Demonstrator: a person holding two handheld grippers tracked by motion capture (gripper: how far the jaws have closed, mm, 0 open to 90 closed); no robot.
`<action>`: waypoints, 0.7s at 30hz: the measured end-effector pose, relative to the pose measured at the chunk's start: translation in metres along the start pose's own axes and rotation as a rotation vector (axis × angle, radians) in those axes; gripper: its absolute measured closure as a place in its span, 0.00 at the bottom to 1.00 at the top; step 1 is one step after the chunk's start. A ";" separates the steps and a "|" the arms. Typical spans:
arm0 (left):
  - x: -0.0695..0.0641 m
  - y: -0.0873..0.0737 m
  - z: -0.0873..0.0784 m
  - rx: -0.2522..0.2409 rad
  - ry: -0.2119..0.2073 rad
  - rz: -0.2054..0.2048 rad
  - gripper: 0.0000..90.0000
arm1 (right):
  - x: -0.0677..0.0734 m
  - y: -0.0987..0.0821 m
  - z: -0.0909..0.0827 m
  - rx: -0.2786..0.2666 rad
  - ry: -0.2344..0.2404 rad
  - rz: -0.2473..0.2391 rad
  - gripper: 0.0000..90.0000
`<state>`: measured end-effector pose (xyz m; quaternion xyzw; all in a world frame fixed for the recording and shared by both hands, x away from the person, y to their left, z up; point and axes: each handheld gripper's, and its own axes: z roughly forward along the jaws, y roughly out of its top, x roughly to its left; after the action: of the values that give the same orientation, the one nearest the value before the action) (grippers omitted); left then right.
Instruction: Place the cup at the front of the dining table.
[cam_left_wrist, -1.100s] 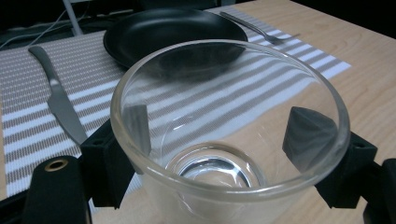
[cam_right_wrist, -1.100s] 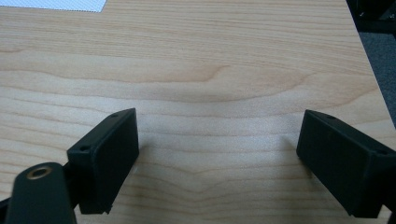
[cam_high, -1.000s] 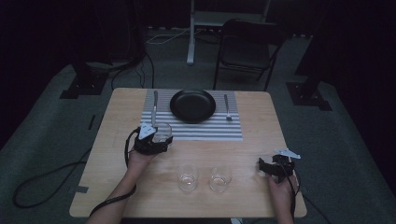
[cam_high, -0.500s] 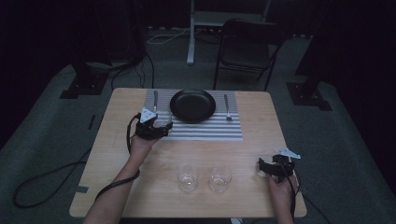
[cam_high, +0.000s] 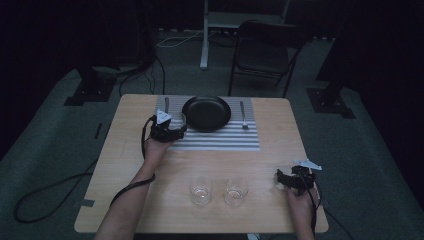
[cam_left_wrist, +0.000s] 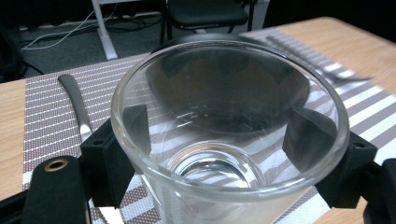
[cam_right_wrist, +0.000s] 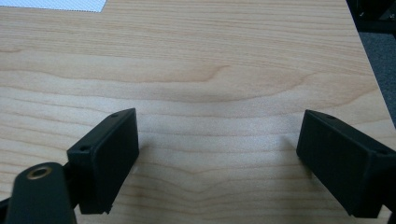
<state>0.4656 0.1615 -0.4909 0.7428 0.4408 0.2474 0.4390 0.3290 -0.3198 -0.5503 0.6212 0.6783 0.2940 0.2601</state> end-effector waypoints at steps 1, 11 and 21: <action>0.001 -0.001 0.003 0.003 -0.001 -0.001 0.23 | 0.000 0.000 0.000 0.000 0.000 0.000 0.14; 0.008 -0.006 0.022 0.017 0.045 -0.027 0.23 | 0.000 0.000 0.000 0.000 0.000 0.000 0.14; 0.006 -0.019 0.032 0.047 0.055 -0.008 0.23 | 0.000 0.000 0.000 0.000 0.000 0.000 0.14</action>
<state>0.4840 0.1571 -0.5235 0.7441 0.4612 0.2558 0.4102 0.3290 -0.3198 -0.5503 0.6212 0.6783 0.2940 0.2601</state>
